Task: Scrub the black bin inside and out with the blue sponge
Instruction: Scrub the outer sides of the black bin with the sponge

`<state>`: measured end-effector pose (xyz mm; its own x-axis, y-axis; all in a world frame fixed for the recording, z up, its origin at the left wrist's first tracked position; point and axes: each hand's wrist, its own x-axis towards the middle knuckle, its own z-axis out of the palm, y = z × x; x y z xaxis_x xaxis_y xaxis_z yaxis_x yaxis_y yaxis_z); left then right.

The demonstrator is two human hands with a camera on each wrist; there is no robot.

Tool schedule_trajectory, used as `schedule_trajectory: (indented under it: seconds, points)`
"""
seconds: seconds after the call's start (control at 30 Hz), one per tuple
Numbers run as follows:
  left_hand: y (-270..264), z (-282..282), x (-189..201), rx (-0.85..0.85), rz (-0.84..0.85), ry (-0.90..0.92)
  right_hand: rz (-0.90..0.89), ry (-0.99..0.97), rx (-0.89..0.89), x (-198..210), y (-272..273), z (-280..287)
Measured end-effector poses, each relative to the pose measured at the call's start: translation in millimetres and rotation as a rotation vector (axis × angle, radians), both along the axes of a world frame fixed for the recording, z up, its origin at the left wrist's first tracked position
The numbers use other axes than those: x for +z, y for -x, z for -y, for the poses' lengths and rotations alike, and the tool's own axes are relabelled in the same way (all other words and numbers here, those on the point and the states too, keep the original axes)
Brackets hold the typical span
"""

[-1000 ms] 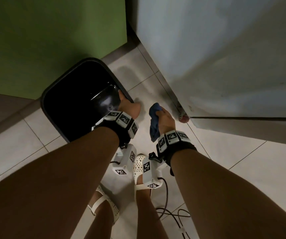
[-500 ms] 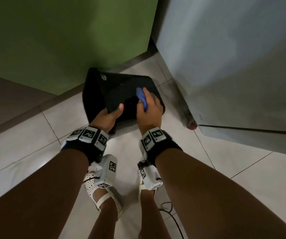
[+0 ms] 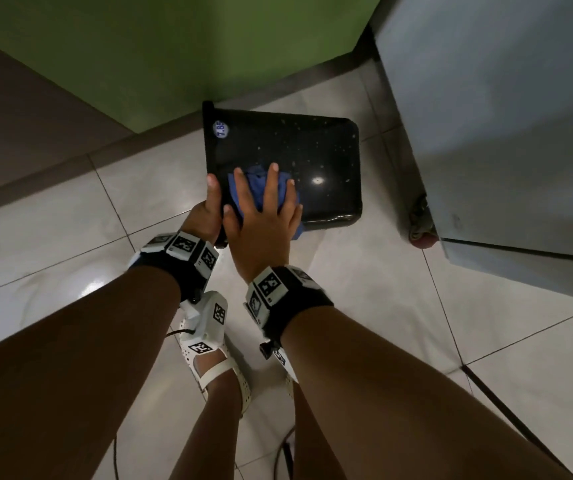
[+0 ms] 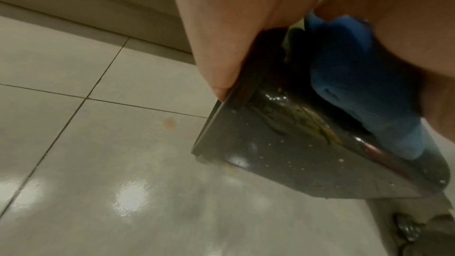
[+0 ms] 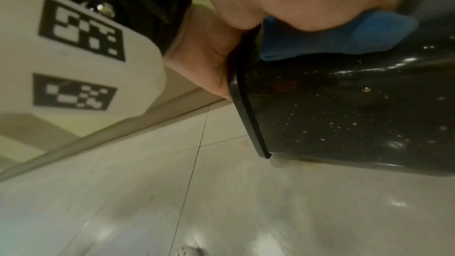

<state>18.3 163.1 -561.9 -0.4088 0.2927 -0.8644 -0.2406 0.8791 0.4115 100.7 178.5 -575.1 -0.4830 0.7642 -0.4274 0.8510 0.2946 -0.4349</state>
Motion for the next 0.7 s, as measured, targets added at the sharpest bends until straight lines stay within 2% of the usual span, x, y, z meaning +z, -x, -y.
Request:
schedule_trajectory:
  seconds: [0.13,0.27,0.7]
  points:
    - [-0.7,3.1,-4.6,-0.018,-0.067,0.043,0.092,-0.146,0.112,-12.4,-2.9,10.7]
    - [-1.0,3.0,-9.3,-0.013,-0.08,0.037,0.157,-0.163,0.179,-13.2,-4.1,9.7]
    - [-2.2,-24.0,6.5,0.035,-0.166,0.056,0.113,-0.166,0.264,-13.5,-4.2,-20.0]
